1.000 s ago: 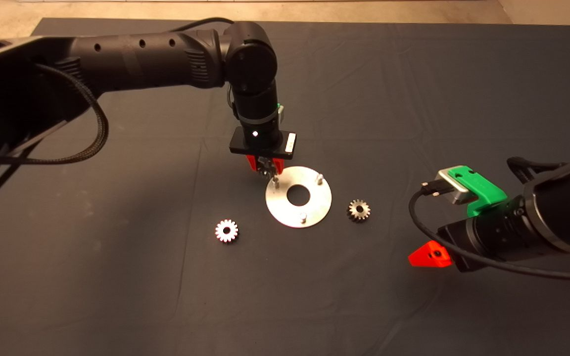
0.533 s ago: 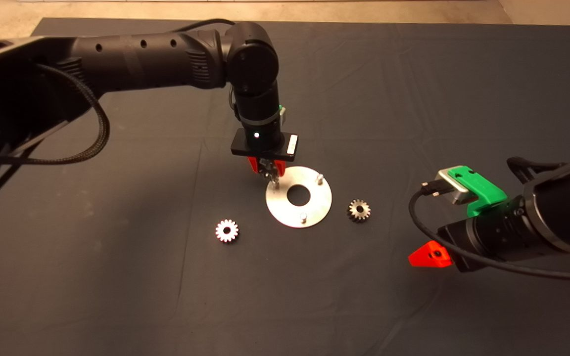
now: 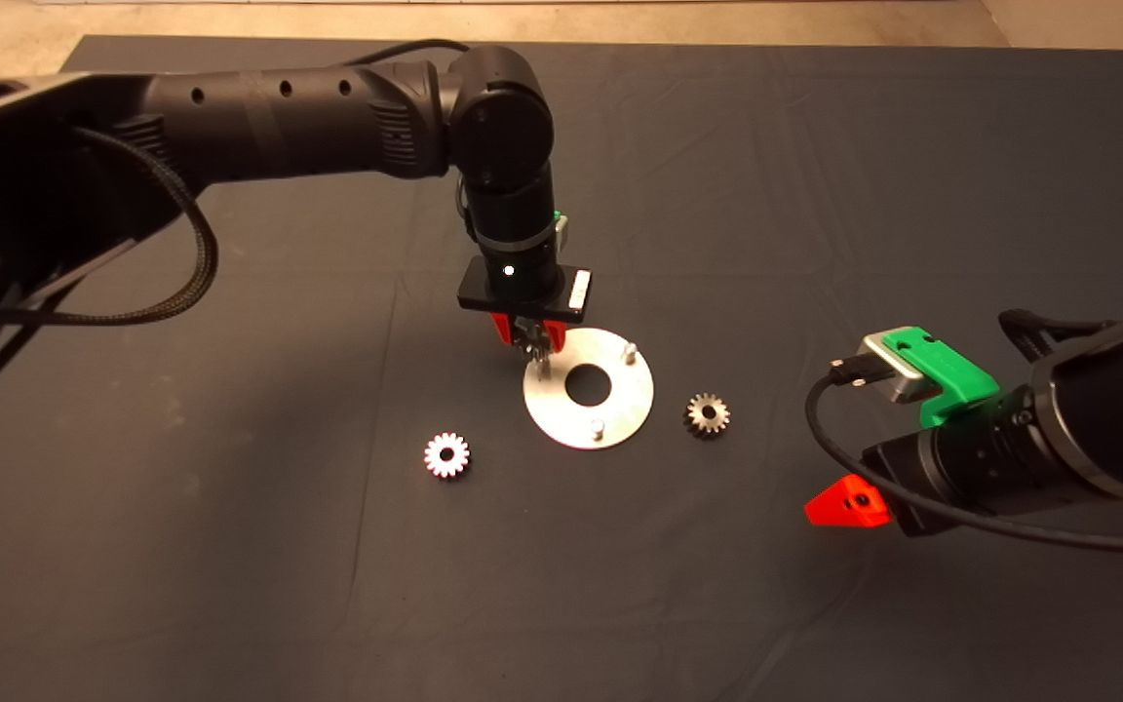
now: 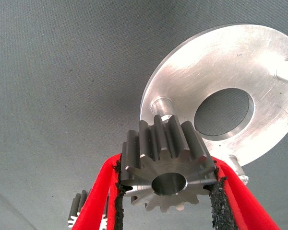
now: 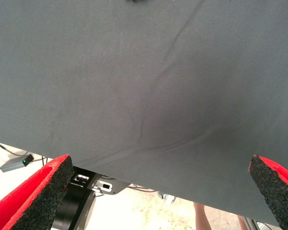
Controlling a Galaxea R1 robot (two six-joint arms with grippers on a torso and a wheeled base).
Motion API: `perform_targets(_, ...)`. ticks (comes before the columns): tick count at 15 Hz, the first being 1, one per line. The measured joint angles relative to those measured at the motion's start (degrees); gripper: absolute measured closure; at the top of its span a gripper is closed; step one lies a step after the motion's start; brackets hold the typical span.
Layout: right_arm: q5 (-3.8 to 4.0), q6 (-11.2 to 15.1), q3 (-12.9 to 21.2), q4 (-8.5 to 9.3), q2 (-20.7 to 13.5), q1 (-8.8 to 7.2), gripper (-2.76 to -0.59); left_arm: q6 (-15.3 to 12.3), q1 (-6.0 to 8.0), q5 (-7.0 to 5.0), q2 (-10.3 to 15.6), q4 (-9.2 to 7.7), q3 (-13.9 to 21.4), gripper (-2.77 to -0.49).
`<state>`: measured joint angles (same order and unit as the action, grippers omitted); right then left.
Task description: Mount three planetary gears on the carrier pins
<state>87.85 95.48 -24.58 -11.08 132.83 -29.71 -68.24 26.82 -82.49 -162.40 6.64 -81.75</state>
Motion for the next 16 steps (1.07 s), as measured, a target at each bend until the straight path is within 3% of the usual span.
perform_targets(16,-0.02,0.00,0.00,0.01,0.02,0.02,-2.75,1.02,-1.25,0.00,-1.18,0.00,-1.93,-0.93)
